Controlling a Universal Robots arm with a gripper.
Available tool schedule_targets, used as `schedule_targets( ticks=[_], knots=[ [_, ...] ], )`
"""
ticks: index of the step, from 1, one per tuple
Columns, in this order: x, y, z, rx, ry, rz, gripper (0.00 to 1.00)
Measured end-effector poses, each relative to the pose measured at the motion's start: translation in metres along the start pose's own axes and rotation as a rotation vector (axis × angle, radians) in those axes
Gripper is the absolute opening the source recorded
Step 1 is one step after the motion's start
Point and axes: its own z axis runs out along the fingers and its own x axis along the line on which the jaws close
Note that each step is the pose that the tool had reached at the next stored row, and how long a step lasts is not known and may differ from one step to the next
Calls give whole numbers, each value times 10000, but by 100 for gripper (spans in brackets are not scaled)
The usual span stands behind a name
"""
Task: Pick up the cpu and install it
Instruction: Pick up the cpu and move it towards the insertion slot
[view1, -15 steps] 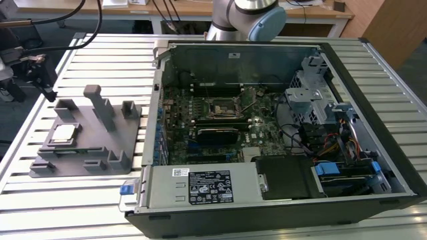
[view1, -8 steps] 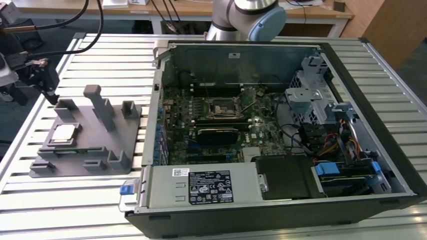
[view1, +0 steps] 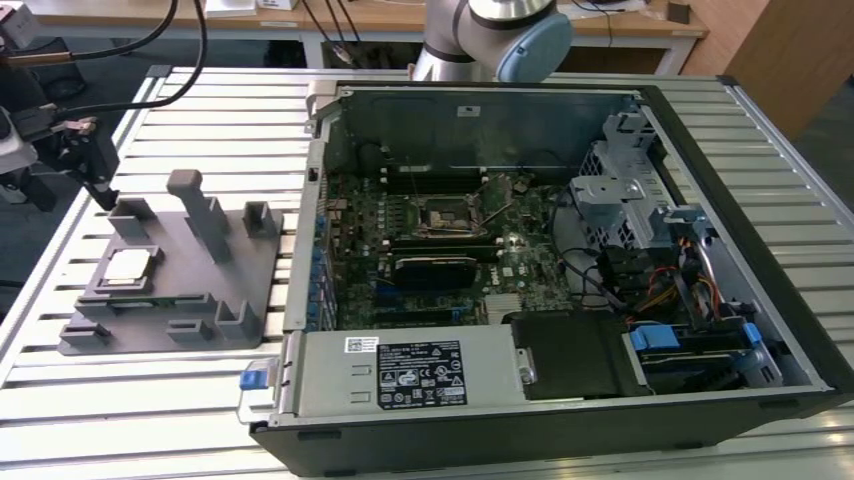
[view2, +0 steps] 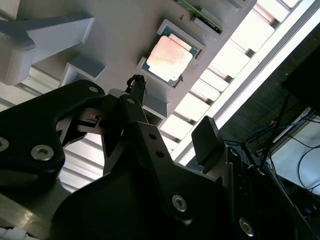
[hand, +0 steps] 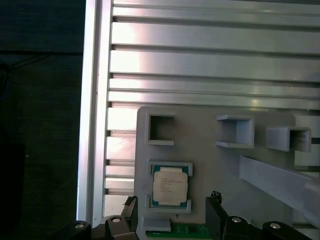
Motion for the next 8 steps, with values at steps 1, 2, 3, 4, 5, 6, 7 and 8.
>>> schedule_targets(
  ticks=[1,2,3,4,5,6,7,8],
  knots=[
    [0,0,2,0,0,0,64],
    [0,0,6,-1,-2,0,64],
    [0,0,10,-1,-2,0,64],
    [0,0,14,0,-1,0,64],
    [0,0,19,0,0,0,64],
    [1,0,25,-1,-1,0,64],
    [1,-1,32,0,0,-1,64],
    [1,-1,41,0,0,0,64]
  ],
)
